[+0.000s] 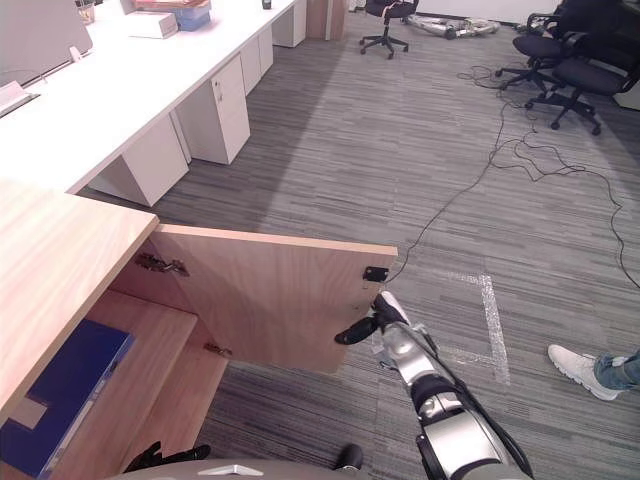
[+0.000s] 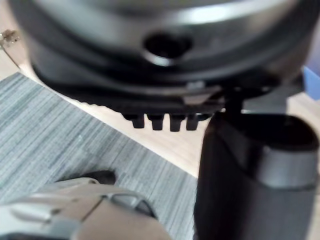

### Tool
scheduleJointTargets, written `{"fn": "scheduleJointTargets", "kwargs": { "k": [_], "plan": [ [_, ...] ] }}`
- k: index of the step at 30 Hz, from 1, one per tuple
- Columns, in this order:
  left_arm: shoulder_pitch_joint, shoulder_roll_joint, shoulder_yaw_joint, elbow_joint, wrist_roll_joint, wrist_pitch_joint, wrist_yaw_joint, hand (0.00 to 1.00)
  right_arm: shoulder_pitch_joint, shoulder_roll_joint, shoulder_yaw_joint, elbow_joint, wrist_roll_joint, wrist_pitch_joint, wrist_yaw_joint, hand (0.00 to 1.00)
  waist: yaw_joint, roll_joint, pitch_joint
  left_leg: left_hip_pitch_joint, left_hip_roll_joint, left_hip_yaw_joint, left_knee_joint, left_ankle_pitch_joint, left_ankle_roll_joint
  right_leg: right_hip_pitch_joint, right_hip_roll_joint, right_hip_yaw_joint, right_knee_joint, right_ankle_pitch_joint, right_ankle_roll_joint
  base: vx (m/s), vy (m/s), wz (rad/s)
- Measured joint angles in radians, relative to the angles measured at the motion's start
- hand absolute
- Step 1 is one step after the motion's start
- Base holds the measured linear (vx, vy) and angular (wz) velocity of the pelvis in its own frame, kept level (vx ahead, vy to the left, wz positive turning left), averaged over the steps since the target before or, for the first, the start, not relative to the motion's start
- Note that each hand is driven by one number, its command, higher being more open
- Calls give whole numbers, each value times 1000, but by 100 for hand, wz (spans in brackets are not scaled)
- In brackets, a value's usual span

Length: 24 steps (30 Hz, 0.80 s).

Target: Walk over to the cabinet, pick up the folder, carry it to the office cabinet, place the folder inside the office cabinet, then close the office cabinet door

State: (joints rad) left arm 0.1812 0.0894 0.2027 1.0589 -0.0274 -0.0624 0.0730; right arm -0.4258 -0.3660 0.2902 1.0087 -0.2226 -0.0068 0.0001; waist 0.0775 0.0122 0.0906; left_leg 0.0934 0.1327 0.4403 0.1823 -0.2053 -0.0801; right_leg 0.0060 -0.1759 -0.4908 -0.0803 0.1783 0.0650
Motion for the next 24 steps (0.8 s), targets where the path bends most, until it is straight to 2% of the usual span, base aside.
{"fn": "scheduleJointTargets", "kwargs": {
  "k": [3,5,7,10,17,21,24],
  "plan": [
    [7,0,0,-16,1,-1,-10,100,-19,-75,133,-50,-176,-2,38,100,-3,1,9,-5,3,-2,10,-2,-2,-2,5,2,-5,0,0,-87,26,-3],
    [7,-1,0,-20,8,-1,-10,100,-18,-122,186,-99,-239,-9,59,100,-8,2,12,-8,7,-3,11,-3,-2,-4,7,3,-5,0,0,-63,20,-1],
    [10,0,4,-31,35,-2,-11,100,-9,-179,238,-170,-326,-40,83,100,-27,5,22,-15,17,-6,21,-5,-6,-5,10,2,-5,-1,0,-50,37,1],
    [11,0,7,-37,56,-2,-12,100,27,-227,262,-233,-402,-92,90,100,-32,6,23,-14,21,-6,22,-6,-7,-6,14,4,-5,-1,-1,-31,50,-2],
    [15,2,10,-43,78,-3,-16,100,121,-376,351,-464,-558,-170,101,100,-54,3,24,-14,22,-6,21,-6,-8,-7,16,6,-5,-1,-1,-33,60,0],
    [15,9,10,-44,116,-8,-21,100,204,-439,370,-582,-558,-237,116,100,-58,1,23,-14,27,-4,21,-6,-8,-7,20,8,-5,-1,-1,-40,56,-2],
    [15,9,11,-44,116,-8,-20,100,250,-456,370,-656,-556,-254,122,100,-59,-1,23,-15,30,-3,22,-5,-10,-6,22,10,-5,-1,-1,-46,46,-2]
  ]
}}
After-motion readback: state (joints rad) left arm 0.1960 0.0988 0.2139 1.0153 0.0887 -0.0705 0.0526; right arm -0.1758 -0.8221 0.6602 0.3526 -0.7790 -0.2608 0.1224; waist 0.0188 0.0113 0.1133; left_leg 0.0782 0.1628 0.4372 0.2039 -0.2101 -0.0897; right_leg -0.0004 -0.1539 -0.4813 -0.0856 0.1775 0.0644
